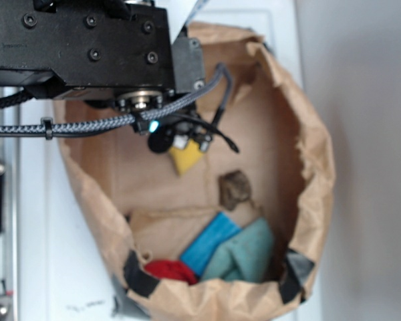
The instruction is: Grab the green animal.
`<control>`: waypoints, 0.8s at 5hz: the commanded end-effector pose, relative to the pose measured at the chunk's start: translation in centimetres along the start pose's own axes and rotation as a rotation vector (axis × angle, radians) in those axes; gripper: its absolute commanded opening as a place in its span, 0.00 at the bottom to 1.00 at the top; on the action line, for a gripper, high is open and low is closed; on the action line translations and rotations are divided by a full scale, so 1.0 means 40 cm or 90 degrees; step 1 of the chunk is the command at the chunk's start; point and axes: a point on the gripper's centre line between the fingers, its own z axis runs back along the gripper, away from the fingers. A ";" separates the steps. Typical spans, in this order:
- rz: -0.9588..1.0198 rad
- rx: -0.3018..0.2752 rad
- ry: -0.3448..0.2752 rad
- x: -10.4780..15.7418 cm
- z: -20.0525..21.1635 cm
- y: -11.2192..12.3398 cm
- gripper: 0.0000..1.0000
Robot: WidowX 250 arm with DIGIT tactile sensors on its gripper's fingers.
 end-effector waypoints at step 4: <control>0.114 0.009 -0.019 0.080 -0.064 -0.055 1.00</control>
